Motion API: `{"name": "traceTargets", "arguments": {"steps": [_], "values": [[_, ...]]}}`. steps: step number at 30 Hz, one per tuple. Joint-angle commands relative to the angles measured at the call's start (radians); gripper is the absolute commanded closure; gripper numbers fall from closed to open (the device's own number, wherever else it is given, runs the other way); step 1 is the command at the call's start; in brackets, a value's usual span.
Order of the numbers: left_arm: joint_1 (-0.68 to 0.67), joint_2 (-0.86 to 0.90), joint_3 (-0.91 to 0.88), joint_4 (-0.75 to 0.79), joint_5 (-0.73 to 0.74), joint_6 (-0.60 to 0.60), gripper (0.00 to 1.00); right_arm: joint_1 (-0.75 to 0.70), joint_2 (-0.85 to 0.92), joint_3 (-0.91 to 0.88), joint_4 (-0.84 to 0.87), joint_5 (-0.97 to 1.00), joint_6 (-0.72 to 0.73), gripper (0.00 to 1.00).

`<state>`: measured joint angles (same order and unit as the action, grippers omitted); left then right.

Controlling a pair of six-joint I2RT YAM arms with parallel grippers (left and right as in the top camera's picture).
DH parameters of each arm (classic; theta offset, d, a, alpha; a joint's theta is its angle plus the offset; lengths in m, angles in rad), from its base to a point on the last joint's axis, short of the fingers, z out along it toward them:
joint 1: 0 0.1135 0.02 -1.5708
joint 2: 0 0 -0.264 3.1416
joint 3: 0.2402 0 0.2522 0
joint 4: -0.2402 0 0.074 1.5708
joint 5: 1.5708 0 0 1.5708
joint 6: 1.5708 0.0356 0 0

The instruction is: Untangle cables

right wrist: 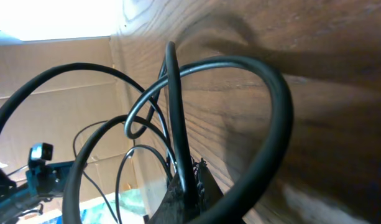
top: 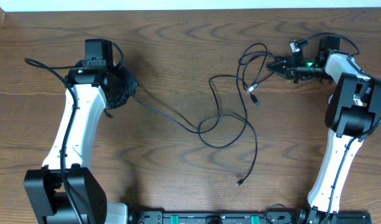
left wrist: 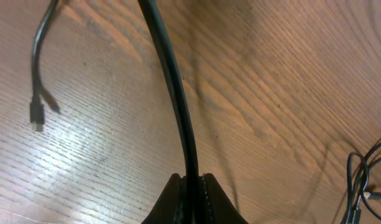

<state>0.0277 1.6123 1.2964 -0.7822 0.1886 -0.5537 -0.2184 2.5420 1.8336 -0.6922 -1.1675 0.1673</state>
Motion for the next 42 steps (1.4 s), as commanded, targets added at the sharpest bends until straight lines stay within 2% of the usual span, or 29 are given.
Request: {"name": "traceTargets", "arguments": {"steps": [1,10,13,15,19,22,28,36,37,38,39,40,42], "values": [[-0.024,0.005,0.028,-0.007,-0.033,0.023,0.92,0.005,0.011,-0.009,-0.021,0.122,-0.035,0.99],[-0.110,0.106,0.028,-0.010,-0.033,0.024,0.92,0.007,0.011,-0.009,-0.041,0.174,-0.035,0.99],[-0.144,0.161,0.039,-0.039,-0.033,0.096,0.92,0.008,0.011,-0.009,-0.040,0.175,-0.035,0.99],[-0.158,0.202,0.095,-0.122,-0.035,0.157,0.92,0.009,0.011,-0.009,-0.035,0.175,-0.035,0.99],[-0.159,0.294,0.322,-0.399,-0.121,0.238,0.92,0.009,0.011,-0.009,-0.030,0.175,-0.035,0.99],[-0.159,0.340,0.470,-0.504,-0.149,0.247,0.92,0.011,0.011,-0.009,-0.031,0.175,-0.035,0.99],[-0.161,0.346,0.499,-0.424,-0.148,0.226,0.92,0.020,0.011,-0.009,-0.034,0.175,-0.035,0.99],[-0.188,0.346,0.462,-0.401,-0.148,0.227,0.83,0.024,0.011,-0.009,-0.034,0.249,-0.034,0.99],[-0.193,0.346,0.462,-0.398,-0.148,0.228,0.75,0.024,0.011,-0.009,-0.034,0.250,-0.034,0.99],[-0.206,0.346,0.462,-0.390,-0.148,0.228,0.54,0.026,0.011,-0.009,-0.034,0.250,-0.034,0.99],[-0.212,0.346,0.462,-0.386,-0.148,0.228,0.40,0.026,0.011,-0.009,-0.034,0.250,-0.034,0.99],[-0.219,0.346,0.462,-0.381,-0.148,0.228,0.34,0.027,0.011,-0.009,-0.034,0.250,-0.035,0.99],[-0.238,0.346,0.462,-0.373,-0.140,0.228,0.31,0.030,0.011,-0.009,-0.034,0.250,-0.035,0.99]]}}
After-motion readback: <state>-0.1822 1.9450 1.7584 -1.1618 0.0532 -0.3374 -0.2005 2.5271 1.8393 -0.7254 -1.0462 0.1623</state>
